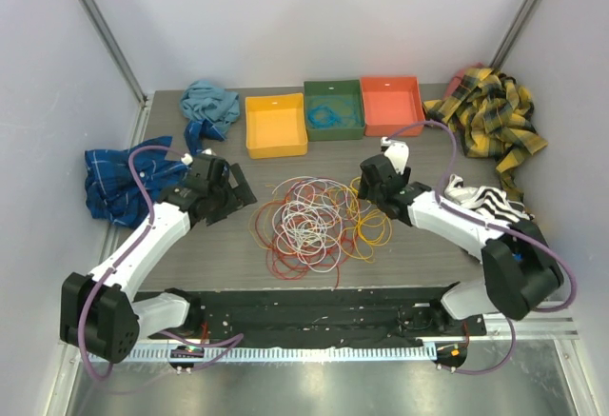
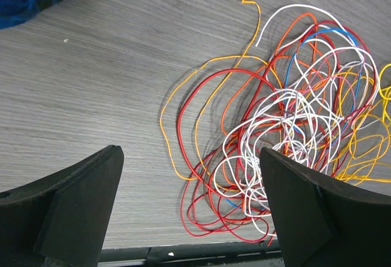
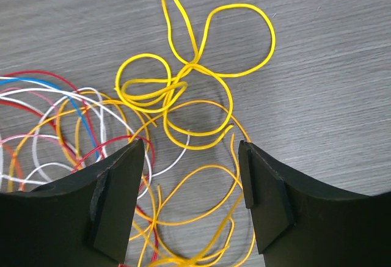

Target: Untangle the cables

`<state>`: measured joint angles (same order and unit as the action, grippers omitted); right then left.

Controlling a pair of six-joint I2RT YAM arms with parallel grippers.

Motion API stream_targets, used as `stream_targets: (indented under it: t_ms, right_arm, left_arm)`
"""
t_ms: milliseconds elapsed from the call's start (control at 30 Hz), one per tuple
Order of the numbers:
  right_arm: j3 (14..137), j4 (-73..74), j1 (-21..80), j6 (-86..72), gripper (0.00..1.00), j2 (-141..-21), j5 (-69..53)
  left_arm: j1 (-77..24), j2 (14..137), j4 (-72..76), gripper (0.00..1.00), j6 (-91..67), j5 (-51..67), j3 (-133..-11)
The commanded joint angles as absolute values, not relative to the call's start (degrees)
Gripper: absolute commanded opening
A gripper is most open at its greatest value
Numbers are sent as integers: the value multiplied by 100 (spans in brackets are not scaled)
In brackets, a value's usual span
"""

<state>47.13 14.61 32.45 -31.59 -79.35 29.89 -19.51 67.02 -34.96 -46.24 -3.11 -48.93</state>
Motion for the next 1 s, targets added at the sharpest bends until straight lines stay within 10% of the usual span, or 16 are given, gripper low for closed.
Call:
stream_targets:
  t_ms: [0, 300, 500, 967]
  right_arm:
    - [5053, 967, 3182, -3199, 69, -8305, 3287]
    - [5484, 642, 2971, -3147, 53, -9342, 3559]
    - [5677, 570, 2848, -3129, 1, -9589, 3744]
    - [7399, 1693, 3349, -2074, 3, -6996, 3956]
  left_arm:
    - [-1969, 6671, -3296, 100, -4658, -141, -4887]
    - [-1960, 6688, -3340, 100, -4588, -158, -4860]
    - [-1960, 6732, -3401, 100, -4588, -176, -4852]
    - [-1969, 6768, -3156, 100, -4667, 202, -4817]
